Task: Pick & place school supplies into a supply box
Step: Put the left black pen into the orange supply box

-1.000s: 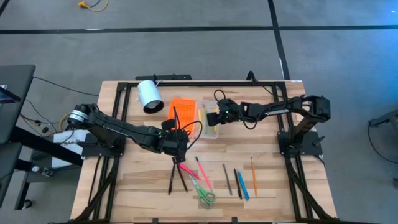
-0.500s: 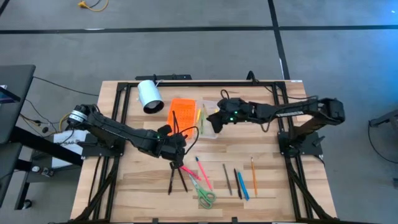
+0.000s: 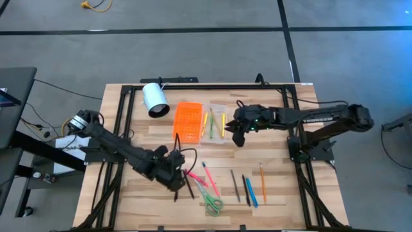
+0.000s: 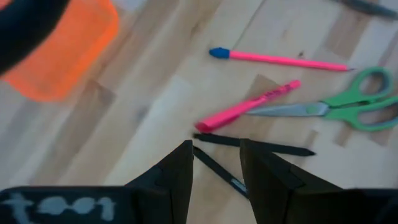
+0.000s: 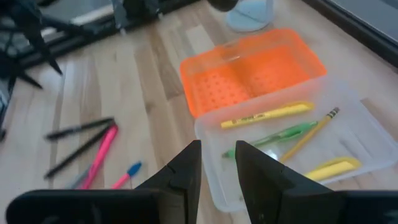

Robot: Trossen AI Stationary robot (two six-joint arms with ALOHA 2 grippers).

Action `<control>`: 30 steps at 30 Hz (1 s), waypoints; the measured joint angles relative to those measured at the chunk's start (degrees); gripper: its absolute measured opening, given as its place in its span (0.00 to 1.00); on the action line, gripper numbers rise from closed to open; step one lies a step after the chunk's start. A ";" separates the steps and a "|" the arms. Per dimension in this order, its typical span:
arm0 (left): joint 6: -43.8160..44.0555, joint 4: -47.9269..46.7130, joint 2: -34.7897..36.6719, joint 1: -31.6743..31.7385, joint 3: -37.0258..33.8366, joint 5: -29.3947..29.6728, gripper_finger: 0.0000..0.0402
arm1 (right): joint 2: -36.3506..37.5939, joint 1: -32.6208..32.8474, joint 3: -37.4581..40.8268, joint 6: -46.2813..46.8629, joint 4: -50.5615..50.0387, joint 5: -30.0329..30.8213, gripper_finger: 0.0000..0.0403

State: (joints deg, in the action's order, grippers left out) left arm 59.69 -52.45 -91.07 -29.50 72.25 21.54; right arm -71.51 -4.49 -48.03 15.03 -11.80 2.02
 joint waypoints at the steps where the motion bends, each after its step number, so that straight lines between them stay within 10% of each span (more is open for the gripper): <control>1: 2.01 0.00 0.00 -0.69 0.00 0.25 0.31 | 0.47 0.29 0.00 -0.86 -0.87 -0.02 0.23; 30: 35.62 14.09 -3.70 -7.26 -13.60 -1.33 0.31 | 3.33 11.29 0.07 -10.50 -5.48 0.65 0.23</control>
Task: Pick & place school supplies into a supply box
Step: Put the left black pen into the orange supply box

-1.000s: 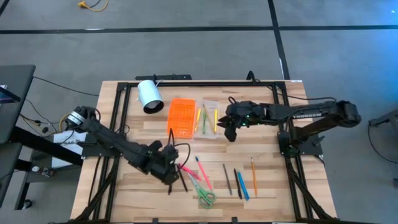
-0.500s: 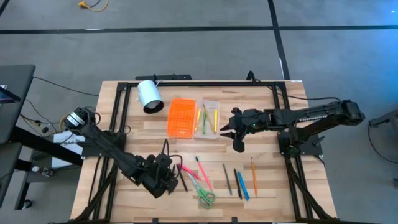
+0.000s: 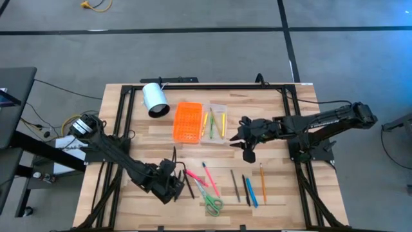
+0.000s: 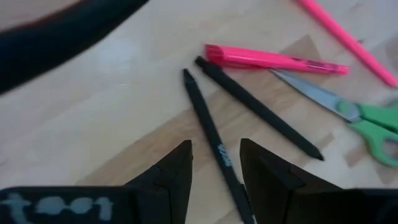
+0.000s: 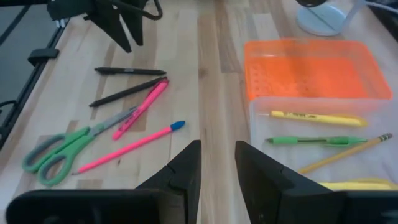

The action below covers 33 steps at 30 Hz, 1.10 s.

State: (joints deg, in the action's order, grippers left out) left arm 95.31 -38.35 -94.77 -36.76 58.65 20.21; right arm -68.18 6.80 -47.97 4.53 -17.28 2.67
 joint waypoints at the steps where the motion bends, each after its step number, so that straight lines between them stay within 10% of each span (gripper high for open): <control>1: -0.01 0.54 -0.21 0.14 0.00 0.01 0.31 | 0.00 0.21 0.00 0.10 -0.13 0.21 0.23; 9: -0.68 5.81 -5.74 1.40 0.02 -7.21 0.31 | -0.02 0.21 0.00 0.61 0.10 0.45 0.23; 33: -4.06 6.39 -6.68 2.21 0.04 -4.44 0.31 | -0.04 -0.63 0.00 1.07 0.11 0.40 0.23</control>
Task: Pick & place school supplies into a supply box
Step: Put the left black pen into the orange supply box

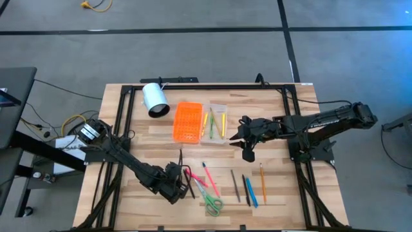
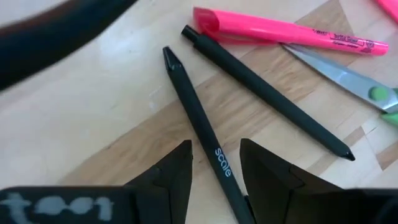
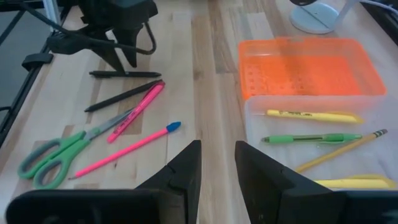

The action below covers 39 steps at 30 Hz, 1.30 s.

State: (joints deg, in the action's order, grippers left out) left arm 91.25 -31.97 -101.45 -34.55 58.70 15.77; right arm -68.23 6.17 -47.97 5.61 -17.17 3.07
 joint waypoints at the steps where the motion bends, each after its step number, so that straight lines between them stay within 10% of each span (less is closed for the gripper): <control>1: -0.82 0.04 0.00 0.22 0.00 0.02 0.31 | 0.00 -0.26 0.00 0.00 0.00 0.02 0.23; 39: -3.57 -2.35 -3.34 1.00 0.33 -6.49 0.23 | 0.00 -1.19 -0.04 0.00 -0.49 0.00 0.23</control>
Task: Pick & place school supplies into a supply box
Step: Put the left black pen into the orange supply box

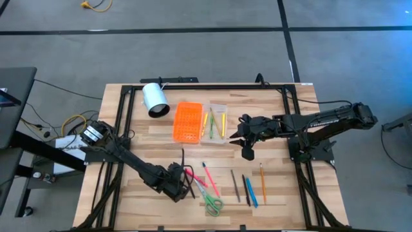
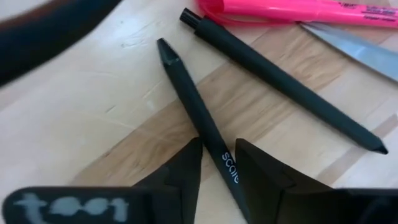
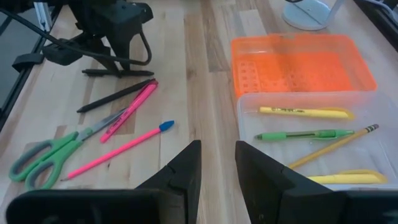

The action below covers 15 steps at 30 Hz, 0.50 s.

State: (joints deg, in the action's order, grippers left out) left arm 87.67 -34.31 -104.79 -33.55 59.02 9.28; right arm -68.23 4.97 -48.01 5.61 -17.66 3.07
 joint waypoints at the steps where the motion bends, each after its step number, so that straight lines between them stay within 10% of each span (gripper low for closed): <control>1: -0.12 -0.18 -0.02 -0.08 0.00 0.02 0.22 | 0.00 0.00 0.00 0.00 -0.02 0.00 0.23; 15: 0.79 -7.83 -0.01 -0.23 0.00 -1.55 0.04 | 0.00 -1.05 0.00 -0.07 -0.05 -0.02 0.23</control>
State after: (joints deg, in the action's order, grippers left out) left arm 88.46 -42.15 -104.80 -33.77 59.02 7.73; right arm -68.23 3.92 -48.01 5.54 -17.72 3.05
